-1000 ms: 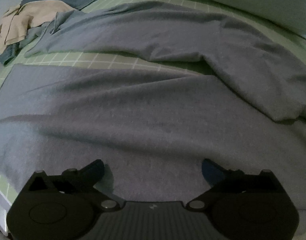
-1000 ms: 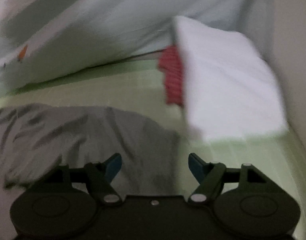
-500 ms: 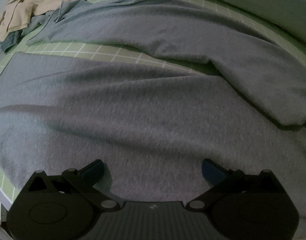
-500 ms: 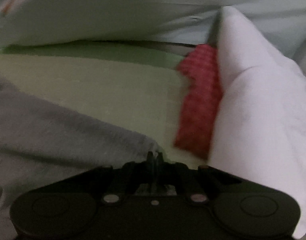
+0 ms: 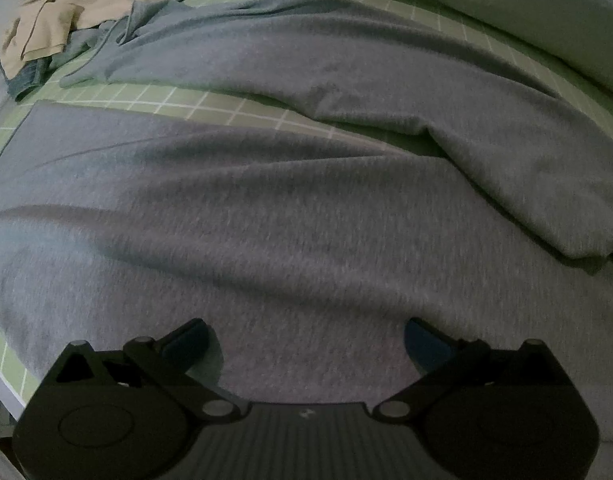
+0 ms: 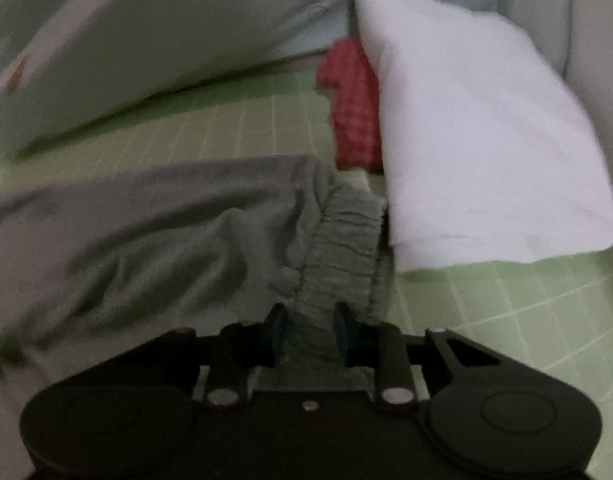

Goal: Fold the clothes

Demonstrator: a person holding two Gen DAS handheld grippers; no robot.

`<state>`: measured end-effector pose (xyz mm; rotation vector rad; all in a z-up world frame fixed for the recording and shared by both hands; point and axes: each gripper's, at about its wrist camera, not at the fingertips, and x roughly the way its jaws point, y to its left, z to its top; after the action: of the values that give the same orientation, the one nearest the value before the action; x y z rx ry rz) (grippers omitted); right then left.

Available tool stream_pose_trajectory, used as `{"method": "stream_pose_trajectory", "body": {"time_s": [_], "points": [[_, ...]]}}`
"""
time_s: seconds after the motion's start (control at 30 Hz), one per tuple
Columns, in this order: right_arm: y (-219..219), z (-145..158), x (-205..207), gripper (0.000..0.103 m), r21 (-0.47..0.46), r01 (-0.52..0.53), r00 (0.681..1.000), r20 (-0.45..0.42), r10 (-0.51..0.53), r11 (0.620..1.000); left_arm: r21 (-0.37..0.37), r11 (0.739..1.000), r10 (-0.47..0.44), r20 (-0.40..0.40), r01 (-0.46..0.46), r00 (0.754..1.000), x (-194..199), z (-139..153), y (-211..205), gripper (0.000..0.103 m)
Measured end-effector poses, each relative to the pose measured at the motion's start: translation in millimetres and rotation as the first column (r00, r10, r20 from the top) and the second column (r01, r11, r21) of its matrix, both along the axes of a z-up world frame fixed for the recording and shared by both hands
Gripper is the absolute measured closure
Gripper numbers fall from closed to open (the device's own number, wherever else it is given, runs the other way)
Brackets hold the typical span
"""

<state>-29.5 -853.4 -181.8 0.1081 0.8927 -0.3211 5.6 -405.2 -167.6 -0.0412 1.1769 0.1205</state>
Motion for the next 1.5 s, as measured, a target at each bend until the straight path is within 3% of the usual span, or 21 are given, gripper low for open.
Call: {"method": "stream_pose_trajectory", "body": {"time_s": [0.1,0.3,0.4,0.47,0.5,0.53,0.63,0.77,0.9,1.17,1.3,1.33,1.43,1.5], "points": [[9.0,-1.2,-6.1,0.076,-0.113,-0.012,0.998,-0.055,0.006,0.994,-0.001,1.000,0.010,-0.007,-0.010,1.000,-0.4,0.7,-0.1,0.000],[5.7,1.3,-17.9,0.069,-0.148,0.055,0.995,-0.077,-0.067,0.987,0.007,1.000,-0.005,0.003,0.005,1.000,-12.3,5.5,9.3,0.000],[5.3,3.2,-11.5,0.053,-0.194,0.072,0.988,-0.120,-0.097,0.978,-0.001,1.000,0.023,0.053,-0.023,0.998,-20.5,18.5,28.2,0.000],[6.0,8.1,-7.7,0.034,-0.189,0.102,0.983,-0.130,-0.128,0.977,-0.003,0.999,0.044,0.087,-0.044,0.995,-23.9,29.0,46.3,0.000],[8.7,11.8,-6.9,0.017,-0.186,0.114,0.984,-0.117,-0.138,0.976,0.003,0.999,0.054,0.103,-0.054,0.993,-24.8,34.2,55.7,0.000],[15.7,17.3,-7.9,0.008,-0.186,0.121,0.986,-0.089,-0.139,0.975,0.019,0.998,0.061,0.116,-0.064,0.991,-24.1,39.2,67.6,0.000],[52.8,34.4,-10.5,0.000,-0.176,0.109,0.994,0.007,-0.110,0.978,0.060,0.995,0.076,0.143,-0.085,0.987,-16.2,49.6,102.2,0.000],[119.6,38.1,1.1,0.000,-0.129,0.060,0.997,0.053,-0.053,0.990,0.079,0.991,0.089,0.171,-0.104,0.981,4.4,56.6,159.1,0.000],[200.2,35.2,21.7,0.000,-0.113,0.076,0.996,0.044,-0.071,0.991,0.096,0.993,0.044,0.194,-0.063,0.980,40.8,66.6,213.0,0.000],[337.4,34.0,83.8,0.000,0.004,0.047,0.996,0.076,-0.047,0.999,0.132,0.990,-0.074,0.261,0.041,0.963,145.8,78.9,265.8,0.003],[374.3,32.7,117.2,0.000,0.068,0.091,0.993,0.074,-0.096,0.994,0.147,0.980,-0.174,0.278,0.137,0.945,200.9,83.8,285.5,0.014],[380.4,31.7,124.5,0.000,0.071,0.096,0.992,0.071,-0.101,0.993,0.154,0.974,-0.204,0.285,0.165,0.937,212.8,83.6,285.8,0.021],[395.6,24.4,147.3,0.000,0.040,0.108,0.993,0.033,-0.109,0.993,0.162,0.954,-0.289,0.296,0.251,0.910,251.0,80.7,291.1,0.031],[400.8,19.2,159.9,0.000,0.012,0.106,0.994,0.001,-0.106,0.994,0.162,0.947,-0.312,0.273,0.277,0.910,274.6,71.3,294.0,0.037]]}}
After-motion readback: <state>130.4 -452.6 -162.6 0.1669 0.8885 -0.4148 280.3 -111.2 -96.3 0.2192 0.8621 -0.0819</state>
